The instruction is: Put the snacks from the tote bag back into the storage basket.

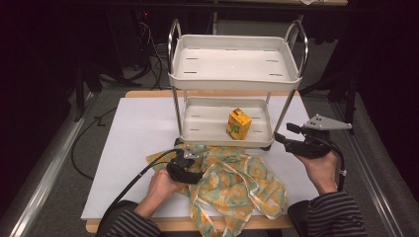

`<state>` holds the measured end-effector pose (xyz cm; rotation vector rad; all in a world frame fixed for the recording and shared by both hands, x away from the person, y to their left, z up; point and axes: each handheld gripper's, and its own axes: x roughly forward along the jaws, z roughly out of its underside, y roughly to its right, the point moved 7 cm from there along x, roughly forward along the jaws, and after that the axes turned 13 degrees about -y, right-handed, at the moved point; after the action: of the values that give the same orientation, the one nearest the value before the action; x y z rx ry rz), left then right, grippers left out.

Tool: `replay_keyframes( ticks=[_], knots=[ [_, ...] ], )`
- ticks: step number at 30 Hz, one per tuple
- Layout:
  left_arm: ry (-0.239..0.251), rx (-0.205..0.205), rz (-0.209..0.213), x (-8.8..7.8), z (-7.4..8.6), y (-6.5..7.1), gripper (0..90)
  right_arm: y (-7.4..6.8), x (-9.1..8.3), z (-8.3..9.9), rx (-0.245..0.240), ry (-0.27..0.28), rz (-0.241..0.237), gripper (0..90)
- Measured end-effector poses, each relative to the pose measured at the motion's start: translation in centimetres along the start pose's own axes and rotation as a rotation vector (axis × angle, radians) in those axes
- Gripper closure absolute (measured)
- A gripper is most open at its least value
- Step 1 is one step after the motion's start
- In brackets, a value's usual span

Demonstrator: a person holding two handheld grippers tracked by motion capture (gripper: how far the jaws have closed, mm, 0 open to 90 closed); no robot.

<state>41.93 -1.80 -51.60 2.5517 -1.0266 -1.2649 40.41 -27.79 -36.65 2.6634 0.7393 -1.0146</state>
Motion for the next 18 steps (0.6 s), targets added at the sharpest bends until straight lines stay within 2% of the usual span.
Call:
replay_keyframes(
  ticks=[6,16,18],
  knots=[
    [-0.006,-0.018,-0.002,-0.1,-0.1,-0.1,38.5,-0.2,-0.5,0.6,-0.002,0.010,0.000,42.2],
    [-0.033,-0.031,0.002,-0.4,-0.2,-0.1,37.4,0.1,-0.5,2.4,0.043,0.014,-0.012,42.3],
    [-0.026,-0.031,0.005,-0.5,-0.2,0.0,37.4,0.0,-0.5,2.7,0.042,0.014,-0.017,42.3]
  ],
)
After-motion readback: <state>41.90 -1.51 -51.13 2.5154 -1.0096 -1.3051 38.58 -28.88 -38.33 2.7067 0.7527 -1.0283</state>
